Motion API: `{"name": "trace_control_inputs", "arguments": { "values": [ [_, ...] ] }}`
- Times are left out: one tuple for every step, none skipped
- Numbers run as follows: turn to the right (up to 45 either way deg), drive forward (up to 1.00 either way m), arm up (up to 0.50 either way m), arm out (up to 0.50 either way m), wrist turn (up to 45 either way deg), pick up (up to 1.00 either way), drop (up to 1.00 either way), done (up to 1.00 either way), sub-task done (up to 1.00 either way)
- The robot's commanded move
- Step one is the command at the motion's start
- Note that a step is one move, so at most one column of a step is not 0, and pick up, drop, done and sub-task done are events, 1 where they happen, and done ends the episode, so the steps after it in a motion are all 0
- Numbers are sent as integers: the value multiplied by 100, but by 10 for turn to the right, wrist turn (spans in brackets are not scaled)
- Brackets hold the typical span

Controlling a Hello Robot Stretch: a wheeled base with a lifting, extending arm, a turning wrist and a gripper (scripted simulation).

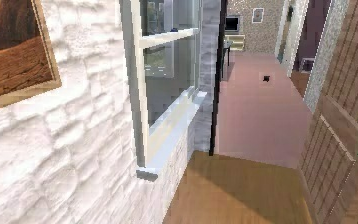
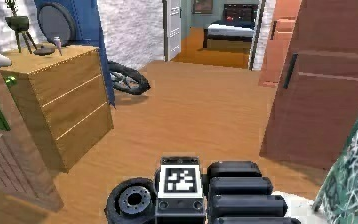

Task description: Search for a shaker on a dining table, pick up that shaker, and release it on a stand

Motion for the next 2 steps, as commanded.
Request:
{"name": "trace_control_inputs", "arguments": {
  "values": [
    [-450,0,0,0,0,0,0,0,0],
    [-450,0,0,0,0,0,0,0,0]
  ]
}}
